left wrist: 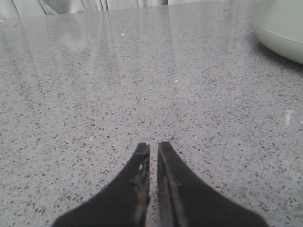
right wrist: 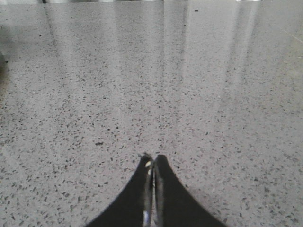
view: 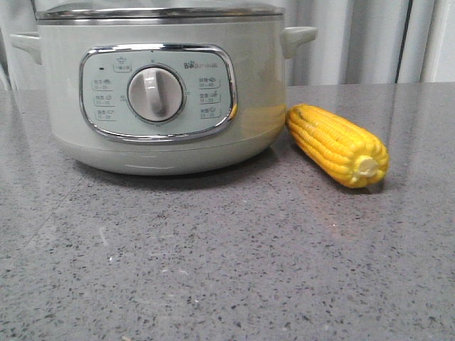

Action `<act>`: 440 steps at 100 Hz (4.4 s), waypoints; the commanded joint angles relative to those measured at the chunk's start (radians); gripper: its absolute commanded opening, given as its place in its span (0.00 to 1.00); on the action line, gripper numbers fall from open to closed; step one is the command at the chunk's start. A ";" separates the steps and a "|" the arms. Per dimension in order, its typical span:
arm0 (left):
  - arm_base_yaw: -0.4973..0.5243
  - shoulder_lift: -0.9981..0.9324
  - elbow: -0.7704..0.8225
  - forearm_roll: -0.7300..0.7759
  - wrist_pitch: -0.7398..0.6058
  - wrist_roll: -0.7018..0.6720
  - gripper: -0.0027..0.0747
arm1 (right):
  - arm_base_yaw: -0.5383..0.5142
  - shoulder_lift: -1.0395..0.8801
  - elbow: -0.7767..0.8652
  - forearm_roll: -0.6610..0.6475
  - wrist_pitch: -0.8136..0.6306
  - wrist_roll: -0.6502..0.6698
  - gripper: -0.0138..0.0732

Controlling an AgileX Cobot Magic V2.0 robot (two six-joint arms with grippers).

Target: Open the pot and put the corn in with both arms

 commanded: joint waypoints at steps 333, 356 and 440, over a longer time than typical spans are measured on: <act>-0.422 0.873 -0.554 -0.080 -0.702 -0.019 0.63 | 0.139 0.725 -0.474 -0.142 -0.274 0.099 0.09; -0.585 1.121 -0.693 -0.080 -0.814 -0.019 0.63 | 0.139 0.725 -0.474 -0.142 -0.274 0.099 0.09; -0.621 1.475 -0.982 -0.076 -0.809 -0.019 0.33 | 0.139 0.725 -0.474 -0.129 -0.274 0.099 0.09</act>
